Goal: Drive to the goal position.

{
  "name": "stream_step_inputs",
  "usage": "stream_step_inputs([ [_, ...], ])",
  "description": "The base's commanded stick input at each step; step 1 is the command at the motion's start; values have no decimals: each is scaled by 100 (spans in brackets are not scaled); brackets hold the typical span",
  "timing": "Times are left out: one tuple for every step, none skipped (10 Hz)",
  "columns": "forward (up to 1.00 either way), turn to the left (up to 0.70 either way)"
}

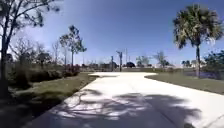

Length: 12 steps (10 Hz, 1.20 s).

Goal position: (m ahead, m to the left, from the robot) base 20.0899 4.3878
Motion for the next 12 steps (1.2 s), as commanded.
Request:
stream_step_inputs([
  [100, 0],
  [100, 0],
  [100, 0],
  [100, 0],
  [100, 0],
  [100, 0],
  [100, 0],
  [100, -6],
  [100, -24],
  [100, -40],
  [100, -24],
  [100, 0],
])
